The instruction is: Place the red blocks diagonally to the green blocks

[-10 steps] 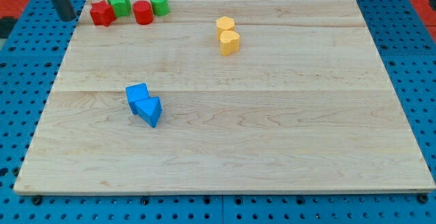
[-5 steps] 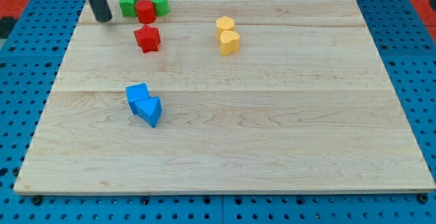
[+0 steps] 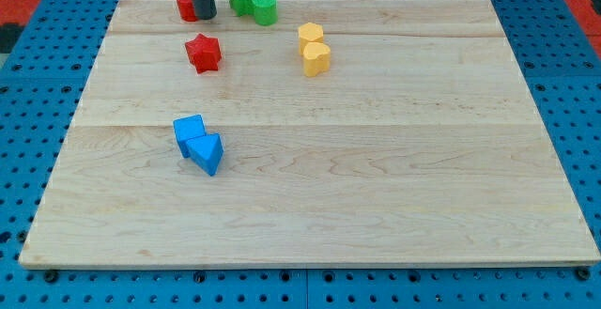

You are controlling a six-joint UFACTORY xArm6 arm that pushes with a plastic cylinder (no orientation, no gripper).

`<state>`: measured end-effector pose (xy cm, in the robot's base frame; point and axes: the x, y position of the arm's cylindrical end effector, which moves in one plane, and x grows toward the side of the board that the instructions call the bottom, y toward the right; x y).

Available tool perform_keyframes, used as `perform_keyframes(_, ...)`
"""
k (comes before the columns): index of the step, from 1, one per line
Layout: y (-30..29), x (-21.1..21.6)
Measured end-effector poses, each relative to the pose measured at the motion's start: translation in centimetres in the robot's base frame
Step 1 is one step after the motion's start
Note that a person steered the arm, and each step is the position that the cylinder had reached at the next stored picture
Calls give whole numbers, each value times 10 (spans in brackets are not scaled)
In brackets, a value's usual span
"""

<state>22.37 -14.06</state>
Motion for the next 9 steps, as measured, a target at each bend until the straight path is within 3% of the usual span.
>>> perform_keyframes(1, 23, -2)
perform_keyframes(3, 8, -32)
perform_keyframes(4, -45, 3)
perform_keyframes(5, -56, 33)
perform_keyframes(6, -63, -26)
perform_keyframes(7, -104, -22)
perform_keyframes(9, -119, 59)
